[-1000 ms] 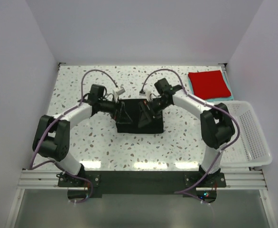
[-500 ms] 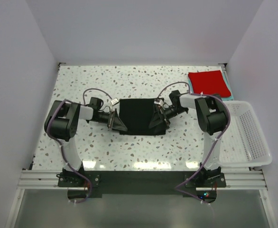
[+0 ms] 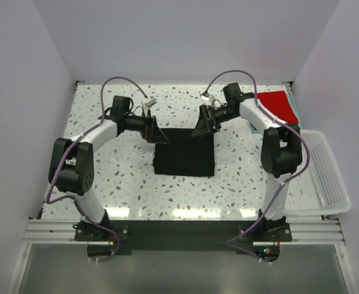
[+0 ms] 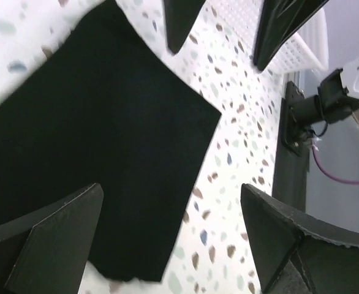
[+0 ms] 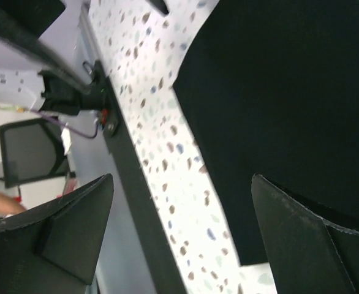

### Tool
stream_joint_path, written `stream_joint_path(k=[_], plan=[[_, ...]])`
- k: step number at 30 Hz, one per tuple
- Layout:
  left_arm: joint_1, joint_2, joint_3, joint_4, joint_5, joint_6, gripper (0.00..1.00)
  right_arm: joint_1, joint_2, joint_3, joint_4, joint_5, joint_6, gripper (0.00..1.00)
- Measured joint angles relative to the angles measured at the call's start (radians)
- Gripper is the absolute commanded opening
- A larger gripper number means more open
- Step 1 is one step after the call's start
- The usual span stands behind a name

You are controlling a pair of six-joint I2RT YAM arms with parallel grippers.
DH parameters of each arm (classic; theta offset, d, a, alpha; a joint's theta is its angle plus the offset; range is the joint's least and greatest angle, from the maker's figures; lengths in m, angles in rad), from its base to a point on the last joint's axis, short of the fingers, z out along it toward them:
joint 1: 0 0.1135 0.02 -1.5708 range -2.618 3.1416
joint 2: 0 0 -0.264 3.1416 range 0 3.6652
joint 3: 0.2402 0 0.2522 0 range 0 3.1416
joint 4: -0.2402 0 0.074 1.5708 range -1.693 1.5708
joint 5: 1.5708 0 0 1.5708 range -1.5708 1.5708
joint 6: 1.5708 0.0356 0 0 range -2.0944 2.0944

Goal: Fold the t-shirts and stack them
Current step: Fold the tshirt

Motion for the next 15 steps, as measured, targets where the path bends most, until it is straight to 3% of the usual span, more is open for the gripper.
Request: stream_joint_path(k=[10, 15], plan=[[-0.041, 0.323, 0.117, 0.402, -0.054, -0.335, 0.81, -0.061, 0.323, 0.16, 0.164, 0.036, 0.109, 0.95], [-0.006, 0.47, 0.124, 0.607, -0.002, -0.515, 0.77, -0.108, 0.385, 0.185, 0.225, -0.077, 0.208, 0.93]])
